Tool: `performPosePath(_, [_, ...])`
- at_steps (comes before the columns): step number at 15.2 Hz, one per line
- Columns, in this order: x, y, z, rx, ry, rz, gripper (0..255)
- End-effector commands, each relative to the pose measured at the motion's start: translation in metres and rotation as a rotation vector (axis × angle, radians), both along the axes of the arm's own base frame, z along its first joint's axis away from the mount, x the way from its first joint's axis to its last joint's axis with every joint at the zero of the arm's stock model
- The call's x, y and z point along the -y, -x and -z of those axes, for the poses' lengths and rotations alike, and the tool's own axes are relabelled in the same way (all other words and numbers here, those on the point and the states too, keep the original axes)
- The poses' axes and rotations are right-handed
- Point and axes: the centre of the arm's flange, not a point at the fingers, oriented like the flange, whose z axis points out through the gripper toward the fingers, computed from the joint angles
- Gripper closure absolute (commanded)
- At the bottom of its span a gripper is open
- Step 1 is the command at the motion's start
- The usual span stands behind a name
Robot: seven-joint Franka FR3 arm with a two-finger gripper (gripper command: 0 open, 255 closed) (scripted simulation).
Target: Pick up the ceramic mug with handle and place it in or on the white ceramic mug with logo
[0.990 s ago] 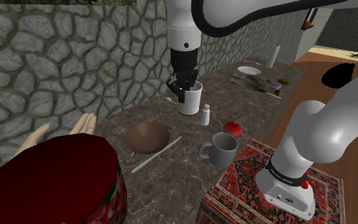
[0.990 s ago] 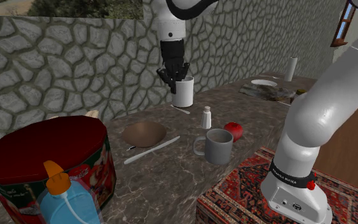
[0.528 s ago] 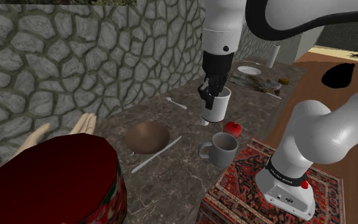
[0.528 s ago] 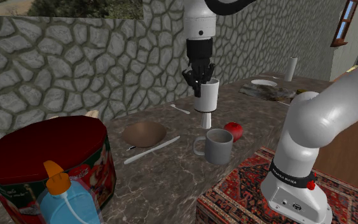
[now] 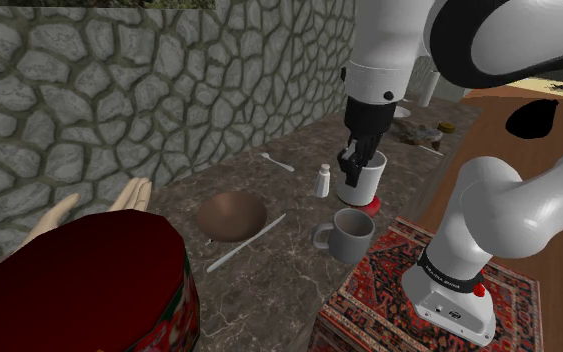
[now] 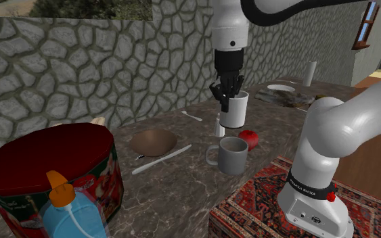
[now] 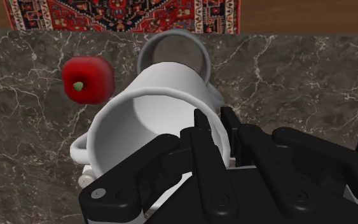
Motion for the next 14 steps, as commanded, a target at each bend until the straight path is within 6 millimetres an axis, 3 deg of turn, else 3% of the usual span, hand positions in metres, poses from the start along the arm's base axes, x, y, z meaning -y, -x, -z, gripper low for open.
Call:
performPosePath(1, [0.0,0.001,0.01,0.001,0.0,0.0,255])
performPosePath(14, [0.0,0.001,0.073,0.001,0.0,0.0,255])
